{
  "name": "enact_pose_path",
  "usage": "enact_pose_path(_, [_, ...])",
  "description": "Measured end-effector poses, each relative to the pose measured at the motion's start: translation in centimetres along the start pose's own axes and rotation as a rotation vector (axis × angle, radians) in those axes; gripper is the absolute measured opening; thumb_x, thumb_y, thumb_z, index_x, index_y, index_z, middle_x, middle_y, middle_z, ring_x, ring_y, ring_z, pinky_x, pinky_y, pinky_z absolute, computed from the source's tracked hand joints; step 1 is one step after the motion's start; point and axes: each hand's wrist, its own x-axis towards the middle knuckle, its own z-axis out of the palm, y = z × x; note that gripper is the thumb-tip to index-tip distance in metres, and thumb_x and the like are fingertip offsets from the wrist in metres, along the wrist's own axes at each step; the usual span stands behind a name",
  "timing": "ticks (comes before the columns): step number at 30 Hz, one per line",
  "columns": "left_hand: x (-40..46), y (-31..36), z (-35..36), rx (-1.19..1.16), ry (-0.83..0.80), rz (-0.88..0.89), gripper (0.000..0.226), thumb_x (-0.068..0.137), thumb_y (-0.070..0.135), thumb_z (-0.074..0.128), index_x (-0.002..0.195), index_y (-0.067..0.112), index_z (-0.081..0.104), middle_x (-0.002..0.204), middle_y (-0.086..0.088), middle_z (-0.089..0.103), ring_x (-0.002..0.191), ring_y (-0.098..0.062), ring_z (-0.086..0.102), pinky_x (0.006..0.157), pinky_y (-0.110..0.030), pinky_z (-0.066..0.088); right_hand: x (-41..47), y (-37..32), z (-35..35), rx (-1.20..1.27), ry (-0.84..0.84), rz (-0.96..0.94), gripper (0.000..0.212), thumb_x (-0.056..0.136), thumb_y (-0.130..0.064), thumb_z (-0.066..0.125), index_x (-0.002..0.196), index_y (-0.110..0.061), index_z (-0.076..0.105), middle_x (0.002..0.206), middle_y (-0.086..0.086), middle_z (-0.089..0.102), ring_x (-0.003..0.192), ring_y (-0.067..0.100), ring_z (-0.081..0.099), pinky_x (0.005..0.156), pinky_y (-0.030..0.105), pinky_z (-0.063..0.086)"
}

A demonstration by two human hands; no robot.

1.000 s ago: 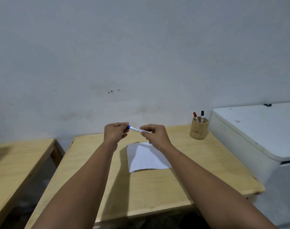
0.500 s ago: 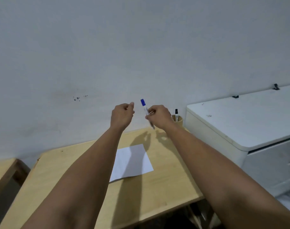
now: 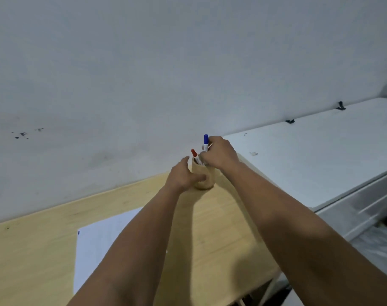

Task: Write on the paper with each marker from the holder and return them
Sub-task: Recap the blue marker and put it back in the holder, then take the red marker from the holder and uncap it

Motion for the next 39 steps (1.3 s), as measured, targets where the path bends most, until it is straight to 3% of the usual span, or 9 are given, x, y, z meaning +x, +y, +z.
enact_pose_path(4, [1.0, -0.6, 2.3, -0.115, 0.041, 0.031, 0.078, 0.071, 0.039, 0.089, 0.137, 0.022, 0.051, 0.119, 0.006, 0.066, 0.113, -0.02, 0.065, 0.094, -0.042, 0.055, 1.0, 0.4, 0.9, -0.042, -0.046, 0.017, 0.012, 0.079, -0.024, 0.073, 0.091, -0.026, 0.073, 0.096, -0.005, 0.074, 0.091, 0.022, 0.071, 0.083, 0.036, 0.058])
enact_pose_path(11, [1.1, -1.4, 3.2, -0.08, 0.141, 0.032, 0.07, 0.072, 0.051, 0.079, 0.134, 0.033, 0.051, 0.109, 0.013, 0.07, 0.098, -0.015, 0.069, 0.083, -0.047, 0.06, 2.1, 0.3, 2.9, -0.222, -0.077, -0.012, 0.019, 0.094, -0.039, 0.066, 0.093, -0.025, 0.079, 0.095, -0.005, 0.077, 0.099, 0.023, 0.068, 0.091, 0.043, 0.036])
enact_pose_path(19, [0.3, -0.6, 2.5, -0.027, 0.121, 0.042, 0.074, 0.073, 0.051, 0.079, 0.139, 0.034, 0.051, 0.123, 0.009, 0.071, 0.11, -0.02, 0.068, 0.089, -0.047, 0.058, 1.9, -0.9, 0.7, 0.084, 0.174, -0.045, 0.024, 0.096, -0.042, 0.066, 0.089, -0.022, 0.078, 0.091, -0.006, 0.077, 0.094, 0.023, 0.071, 0.091, 0.042, 0.05])
enact_pose_path(22, [-0.5, 0.2, 1.0, 0.022, 0.115, 0.027, 0.085, 0.077, 0.046, 0.075, 0.153, 0.029, 0.041, 0.142, 0.005, 0.063, 0.127, -0.021, 0.06, 0.099, -0.045, 0.053, 2.1, -2.7, -2.1, 0.354, 0.283, -0.066, 0.019, 0.094, -0.037, 0.073, 0.084, -0.021, 0.073, 0.075, -0.01, 0.073, 0.078, 0.016, 0.071, 0.079, 0.033, 0.056])
enact_pose_path(25, [-1.4, 0.7, -1.5, 0.047, 0.163, 0.03, 0.07, 0.085, 0.044, 0.069, 0.15, 0.027, 0.047, 0.143, 0.0, 0.063, 0.126, -0.021, 0.062, 0.103, -0.045, 0.052, 1.6, -5.0, -4.2, 0.46, 0.325, -0.134, 0.019, 0.097, -0.033, 0.073, 0.09, -0.016, 0.071, 0.076, -0.006, 0.073, 0.072, 0.008, 0.068, 0.068, 0.025, 0.051])
enact_pose_path(28, [-2.9, 1.3, -5.0, 0.033, 0.259, 0.045, 0.049, 0.094, 0.043, 0.061, 0.14, 0.025, 0.059, 0.135, 0.001, 0.068, 0.121, -0.02, 0.065, 0.102, -0.042, 0.051, 0.6, -7.3, -4.5, 0.587, 0.226, -0.203, 0.017, 0.102, -0.033, 0.069, 0.098, -0.016, 0.072, 0.08, 0.001, 0.076, 0.067, 0.016, 0.075, 0.071, 0.033, 0.061])
enact_pose_path(31, [-4.8, 1.3, -9.0, -0.049, 0.375, 0.065, 0.04, 0.101, 0.043, 0.049, 0.125, 0.018, 0.068, 0.117, 0.0, 0.073, 0.111, -0.023, 0.067, 0.092, -0.037, 0.051, -1.3, -9.2, -3.0, 0.697, 0.034, -0.202, 0.023, 0.103, -0.037, 0.07, 0.105, -0.015, 0.076, 0.077, 0.004, 0.069, 0.049, 0.014, 0.06, 0.057, 0.031, 0.054])
enact_pose_path(35, [-8.1, -0.5, -14.3, -0.26, 0.519, 0.023, 0.065, 0.095, 0.067, 0.035, 0.094, 0.012, 0.07, 0.089, -0.002, 0.075, 0.089, -0.026, 0.072, 0.086, -0.052, 0.058, -4.5, -11.9, 0.3, 0.679, -0.279, -0.189, 0.025, 0.105, -0.019, 0.067, 0.125, -0.007, 0.076, 0.089, 0.006, 0.066, 0.061, 0.015, 0.054, 0.06, 0.026, 0.047])
enact_pose_path(39, [-11.9, -3.7, -18.5, -0.275, 0.58, -0.029, 0.075, 0.09, 0.08, 0.033, 0.071, 0.016, 0.067, 0.071, -0.002, 0.071, 0.073, -0.029, 0.069, 0.076, -0.049, 0.058, -8.2, -14.9, 3.7, 0.59, -0.497, -0.244, 0.018, 0.095, -0.017, 0.078, 0.11, -0.009, 0.083, 0.094, 0.003, 0.074, 0.074, 0.015, 0.066, 0.065, 0.027, 0.048])
